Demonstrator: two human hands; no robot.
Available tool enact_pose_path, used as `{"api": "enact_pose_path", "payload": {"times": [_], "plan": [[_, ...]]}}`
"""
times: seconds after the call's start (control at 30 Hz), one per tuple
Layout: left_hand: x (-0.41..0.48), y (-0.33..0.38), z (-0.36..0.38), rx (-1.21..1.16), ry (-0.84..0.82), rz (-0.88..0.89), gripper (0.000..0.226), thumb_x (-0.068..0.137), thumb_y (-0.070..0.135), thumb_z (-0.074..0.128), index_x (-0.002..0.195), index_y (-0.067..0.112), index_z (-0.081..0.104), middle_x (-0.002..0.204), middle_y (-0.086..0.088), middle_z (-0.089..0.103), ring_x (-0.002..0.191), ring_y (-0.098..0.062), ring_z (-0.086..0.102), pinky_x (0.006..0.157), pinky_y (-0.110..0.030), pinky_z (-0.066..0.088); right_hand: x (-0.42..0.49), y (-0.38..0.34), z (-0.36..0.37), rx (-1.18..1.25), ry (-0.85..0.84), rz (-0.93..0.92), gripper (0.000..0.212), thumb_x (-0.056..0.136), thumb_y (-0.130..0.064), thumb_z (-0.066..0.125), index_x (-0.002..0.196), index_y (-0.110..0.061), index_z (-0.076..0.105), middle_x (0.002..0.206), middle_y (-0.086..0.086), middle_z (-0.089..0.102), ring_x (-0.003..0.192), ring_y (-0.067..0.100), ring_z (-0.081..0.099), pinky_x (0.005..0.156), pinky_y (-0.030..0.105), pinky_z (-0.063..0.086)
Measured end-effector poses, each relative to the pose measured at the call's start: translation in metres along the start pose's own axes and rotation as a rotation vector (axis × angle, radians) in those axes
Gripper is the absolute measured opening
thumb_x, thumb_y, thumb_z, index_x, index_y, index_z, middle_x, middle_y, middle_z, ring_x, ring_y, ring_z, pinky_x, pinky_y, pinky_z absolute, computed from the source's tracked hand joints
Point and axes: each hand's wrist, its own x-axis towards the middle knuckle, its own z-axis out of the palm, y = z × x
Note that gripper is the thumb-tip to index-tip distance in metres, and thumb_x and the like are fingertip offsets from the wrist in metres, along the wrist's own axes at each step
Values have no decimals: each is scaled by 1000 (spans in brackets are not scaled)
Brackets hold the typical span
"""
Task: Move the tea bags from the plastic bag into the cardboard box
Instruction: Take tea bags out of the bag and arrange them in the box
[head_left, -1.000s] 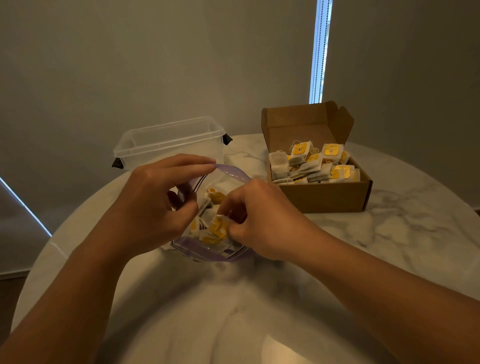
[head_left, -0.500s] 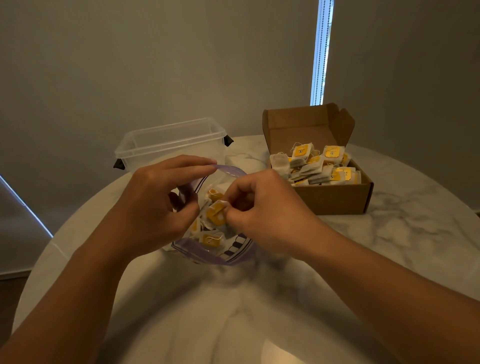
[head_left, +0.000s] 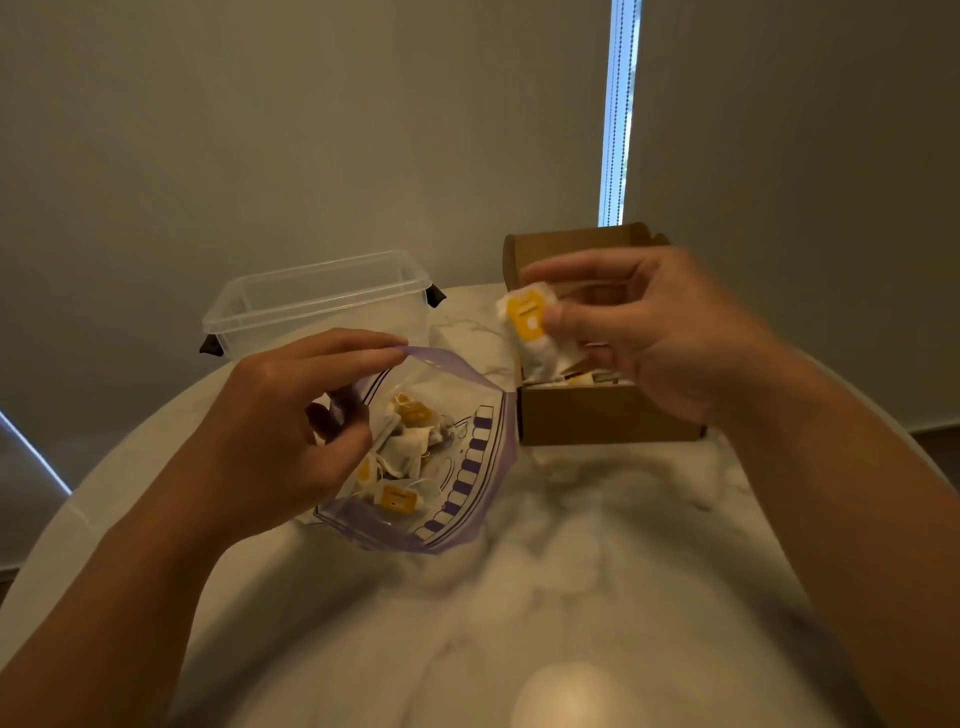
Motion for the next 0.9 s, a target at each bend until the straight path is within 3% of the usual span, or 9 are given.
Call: {"api": "enact_pose_path", "payload": {"times": [0.2, 0.27, 0.37, 0.5, 0.67, 0.77, 0.9], "plan": [[0, -7, 2, 19, -5, 44, 47, 84, -1, 66, 127, 16, 61, 125, 7, 62, 81, -9, 64, 58, -19, 57, 20, 9, -59, -317, 319, 9, 15, 81, -5, 74, 93, -13, 72, 94, 11, 74, 90, 32, 71, 78, 56, 58], [0, -8, 3, 0, 3, 48, 40, 87, 9, 61, 126, 17, 62, 126, 9, 61, 82, -9, 64, 58, -19, 57, 23, 13, -69, -369, 364, 38, 12, 81, -6, 74, 92, -12, 70, 92, 11, 72, 91, 33, 69, 76, 53, 58], [1, -10, 5, 2, -2, 44, 46, 84, 0, 66, 126, 17, 62, 127, 9, 61, 83, -9, 64, 57, -16, 56, 25, 21, -67, -413, 353, 40, 10, 82, -7, 74, 86, -14, 69, 81, 5, 70, 75, 23, 68, 60, 30, 59], [2, -11, 5, -9, -5, 39, 47, 79, 12, 62, 125, 17, 63, 127, 10, 61, 83, -9, 64, 57, -16, 55, 31, 35, -46, -534, 293, -15, 12, 81, -10, 76, 76, -20, 71, 74, -1, 70, 75, 20, 70, 66, 35, 61], [2, -10, 3, -26, -27, 44, 48, 82, 32, 52, 127, 18, 62, 128, 12, 60, 85, -9, 64, 58, -15, 55, 39, 45, -34, -836, 224, -32, 5, 81, -18, 78, 85, -19, 76, 79, -6, 71, 71, 6, 65, 65, 24, 57], [1, -10, 4, -35, -10, 31, 45, 82, 23, 58, 126, 20, 62, 128, 14, 60, 83, -10, 65, 57, -15, 54, 43, 47, -35, -1038, 214, -86, 12, 82, -17, 77, 93, -16, 76, 85, -6, 68, 70, 1, 57, 57, 11, 43], [2, -8, 5, -28, -1, 17, 48, 80, 3, 66, 125, 19, 62, 125, 11, 61, 80, -11, 64, 55, -19, 56, 42, 49, -39, -1119, 230, -127, 14, 82, -18, 77, 96, -16, 76, 86, -3, 66, 64, -1, 48, 53, 10, 31]]}}
